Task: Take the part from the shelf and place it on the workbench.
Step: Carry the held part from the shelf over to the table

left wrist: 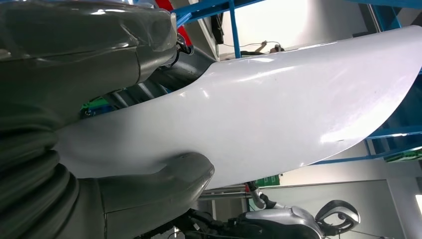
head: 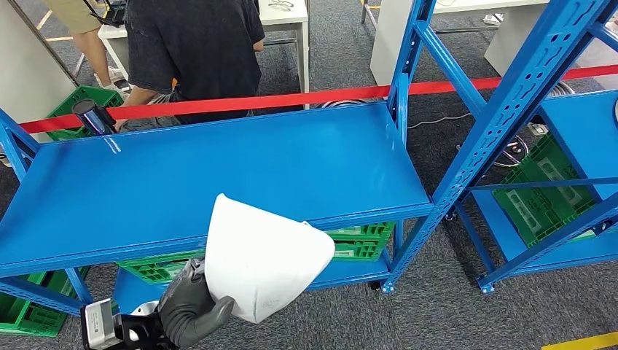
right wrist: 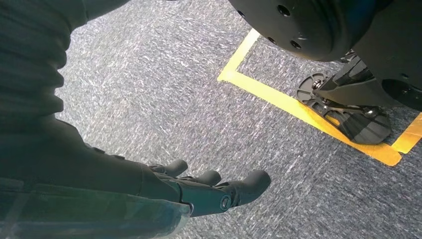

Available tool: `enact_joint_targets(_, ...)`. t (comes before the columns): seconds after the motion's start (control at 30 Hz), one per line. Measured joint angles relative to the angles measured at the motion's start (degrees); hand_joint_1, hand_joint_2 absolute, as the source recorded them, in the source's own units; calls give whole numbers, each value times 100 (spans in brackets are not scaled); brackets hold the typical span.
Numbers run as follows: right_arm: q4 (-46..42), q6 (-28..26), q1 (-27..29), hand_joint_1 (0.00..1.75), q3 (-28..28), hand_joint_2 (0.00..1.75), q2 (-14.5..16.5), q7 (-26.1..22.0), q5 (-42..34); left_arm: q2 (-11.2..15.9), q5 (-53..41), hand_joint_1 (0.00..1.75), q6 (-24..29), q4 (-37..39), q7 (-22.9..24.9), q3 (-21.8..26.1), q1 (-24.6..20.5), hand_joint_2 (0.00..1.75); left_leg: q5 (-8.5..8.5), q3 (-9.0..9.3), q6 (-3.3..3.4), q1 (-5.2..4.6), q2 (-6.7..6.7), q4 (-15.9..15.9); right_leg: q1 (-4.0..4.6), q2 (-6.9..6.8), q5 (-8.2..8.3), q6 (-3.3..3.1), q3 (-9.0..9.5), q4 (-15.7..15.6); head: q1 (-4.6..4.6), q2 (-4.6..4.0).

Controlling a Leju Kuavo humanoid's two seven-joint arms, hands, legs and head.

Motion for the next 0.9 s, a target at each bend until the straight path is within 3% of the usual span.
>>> enact_joint_targets(0.9,-19,17,22,0,79,175,-28,-53,-215,5,291,175,-277,-1,262,-2,-24,175,0,0,0,0,0,0,0,0,0,0,0,0,0,0)
